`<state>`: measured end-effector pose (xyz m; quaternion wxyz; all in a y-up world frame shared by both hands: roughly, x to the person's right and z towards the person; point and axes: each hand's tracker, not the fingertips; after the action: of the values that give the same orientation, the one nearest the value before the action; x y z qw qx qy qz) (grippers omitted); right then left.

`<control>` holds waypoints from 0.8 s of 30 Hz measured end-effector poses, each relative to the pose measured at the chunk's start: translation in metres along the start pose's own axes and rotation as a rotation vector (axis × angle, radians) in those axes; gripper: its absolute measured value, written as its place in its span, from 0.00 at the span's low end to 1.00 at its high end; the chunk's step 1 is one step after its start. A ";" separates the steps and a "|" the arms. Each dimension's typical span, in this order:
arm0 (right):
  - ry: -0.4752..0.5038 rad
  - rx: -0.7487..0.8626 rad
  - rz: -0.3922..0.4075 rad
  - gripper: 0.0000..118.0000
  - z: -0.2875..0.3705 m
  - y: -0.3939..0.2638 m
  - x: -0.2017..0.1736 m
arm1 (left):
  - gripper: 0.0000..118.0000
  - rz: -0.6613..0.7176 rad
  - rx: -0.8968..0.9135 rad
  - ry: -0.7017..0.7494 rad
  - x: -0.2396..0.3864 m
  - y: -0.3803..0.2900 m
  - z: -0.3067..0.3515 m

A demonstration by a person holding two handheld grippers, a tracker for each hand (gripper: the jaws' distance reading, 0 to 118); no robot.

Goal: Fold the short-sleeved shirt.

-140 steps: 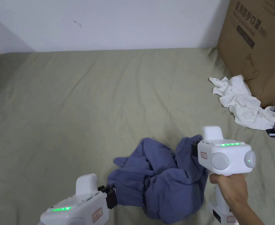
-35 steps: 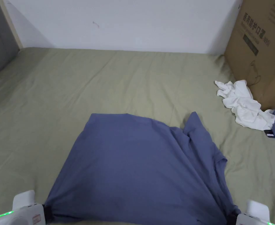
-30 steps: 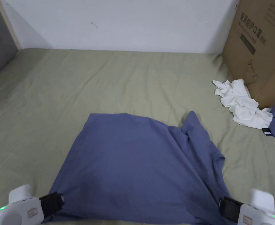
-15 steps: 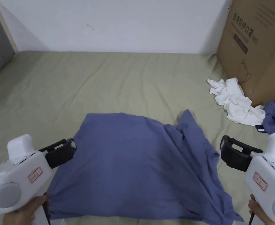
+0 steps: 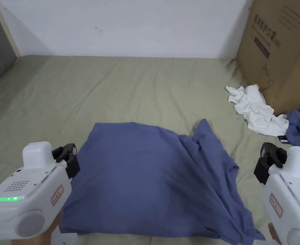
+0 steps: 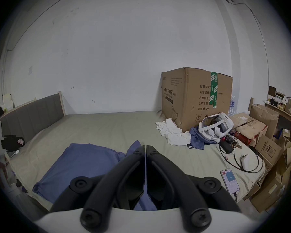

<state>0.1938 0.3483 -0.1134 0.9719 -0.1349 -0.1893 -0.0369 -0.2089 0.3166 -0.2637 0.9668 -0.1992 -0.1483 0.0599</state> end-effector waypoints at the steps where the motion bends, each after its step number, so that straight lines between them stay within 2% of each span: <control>1: 0.001 -0.004 -0.004 0.03 -0.001 0.000 0.002 | 0.03 -0.001 -0.011 0.001 -0.001 -0.002 -0.001; 5: 0.006 -0.014 -0.020 0.03 -0.001 -0.002 0.005 | 0.03 0.007 -0.123 0.010 -0.015 -0.012 -0.006; 11: 0.007 -0.029 -0.025 0.03 -0.005 -0.006 0.006 | 0.04 -0.054 -0.350 0.072 -0.045 -0.046 -0.017; 12: 0.008 -0.034 -0.029 0.03 -0.007 -0.007 0.006 | 0.14 -0.055 -0.374 0.085 -0.050 -0.051 -0.017; 13: 0.010 -0.039 -0.035 0.03 -0.007 -0.008 0.006 | 0.36 -0.050 -0.392 0.102 -0.056 -0.058 -0.018; 14: 0.011 -0.041 -0.039 0.03 -0.008 -0.009 0.006 | 0.68 -0.030 -0.434 0.109 -0.062 -0.065 -0.021; 15: 0.013 -0.046 -0.042 0.03 -0.009 -0.010 0.005 | 0.74 0.001 -0.490 0.121 -0.069 -0.073 -0.025; 18: 0.024 -0.064 -0.042 0.03 -0.011 -0.013 0.002 | 0.75 0.112 -0.535 0.124 -0.089 -0.092 -0.028; 19: 0.024 -0.070 -0.038 0.03 -0.012 -0.014 0.001 | 0.80 0.139 -0.557 0.131 -0.094 -0.097 -0.030; 20: 0.024 -0.075 -0.035 0.03 -0.012 -0.016 0.000 | 0.84 0.144 -0.589 0.146 -0.097 -0.101 -0.031; 24: 0.027 -0.096 -0.035 0.03 -0.014 -0.019 -0.002 | 0.84 0.096 -0.625 0.180 -0.103 -0.119 -0.038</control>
<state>0.1942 0.3260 -0.1215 0.9660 -0.1776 -0.1766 -0.0646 -0.2876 0.1758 -0.2765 0.8641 -0.4977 -0.0641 0.0391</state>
